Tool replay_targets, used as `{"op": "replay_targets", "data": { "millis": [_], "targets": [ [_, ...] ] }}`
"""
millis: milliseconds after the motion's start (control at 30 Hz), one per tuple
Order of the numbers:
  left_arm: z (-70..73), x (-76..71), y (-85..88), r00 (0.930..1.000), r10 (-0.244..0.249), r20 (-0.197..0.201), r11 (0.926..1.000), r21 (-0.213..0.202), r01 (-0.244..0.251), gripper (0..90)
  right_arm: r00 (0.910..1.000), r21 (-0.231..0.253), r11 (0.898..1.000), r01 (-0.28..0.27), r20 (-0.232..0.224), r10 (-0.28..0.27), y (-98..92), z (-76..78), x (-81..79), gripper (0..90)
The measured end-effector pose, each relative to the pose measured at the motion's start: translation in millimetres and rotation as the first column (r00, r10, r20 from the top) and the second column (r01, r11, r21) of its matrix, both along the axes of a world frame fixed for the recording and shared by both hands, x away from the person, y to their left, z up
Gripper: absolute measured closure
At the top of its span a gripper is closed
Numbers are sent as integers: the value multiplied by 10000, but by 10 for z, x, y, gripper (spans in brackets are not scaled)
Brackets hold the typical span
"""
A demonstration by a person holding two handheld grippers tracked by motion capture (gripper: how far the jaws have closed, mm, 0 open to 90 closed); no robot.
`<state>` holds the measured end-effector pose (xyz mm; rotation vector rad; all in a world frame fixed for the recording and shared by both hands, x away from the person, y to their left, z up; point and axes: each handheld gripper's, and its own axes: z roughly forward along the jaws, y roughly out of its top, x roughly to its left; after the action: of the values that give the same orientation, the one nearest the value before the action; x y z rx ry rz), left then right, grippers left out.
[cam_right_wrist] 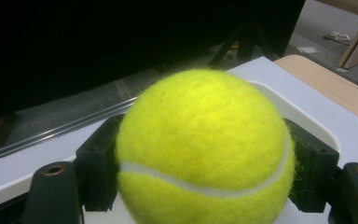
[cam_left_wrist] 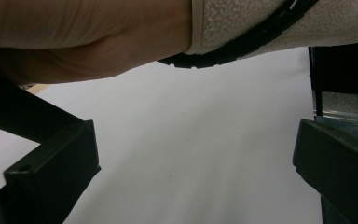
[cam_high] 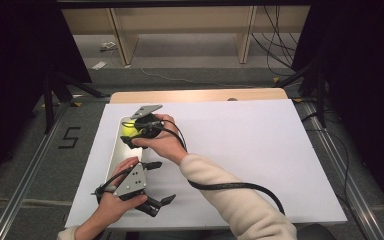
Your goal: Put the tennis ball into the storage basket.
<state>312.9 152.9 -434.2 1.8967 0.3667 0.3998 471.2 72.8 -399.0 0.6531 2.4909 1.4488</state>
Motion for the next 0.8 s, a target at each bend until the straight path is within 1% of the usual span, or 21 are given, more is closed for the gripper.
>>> {"op": "replay_targets", "data": {
  "millis": [133, 267, 367, 400, 800],
  "targets": [
    [-3, 0, -1, 10000, 3, -4, 10000, 7, -3, 0, 10000, -54, 9999, -91, 31, 92, 26, -11, 6, 266],
    [-2, 0, -1, 10000, -3, -11, 10000, -6, 3, 0, 9998, -147, 9997, -213, -63, 212, 55, -20, 16, 265],
    [-2, -1, -2, 10000, -17, -13, 10000, 2, 17, 0, 9996, -201, 9994, -277, -51, 276, 74, -40, 26, 265],
    [-2, -1, -2, 10000, -18, -11, 10000, -2, 18, 0, 9996, -223, 9994, -272, -111, 269, 78, -44, 25, 265],
    [-2, 0, -1, 10000, -15, -13, 10000, -10, 15, 0, 9993, -400, 9986, -332, -178, 325, 123, -79, 33, 264]
  ]
}}
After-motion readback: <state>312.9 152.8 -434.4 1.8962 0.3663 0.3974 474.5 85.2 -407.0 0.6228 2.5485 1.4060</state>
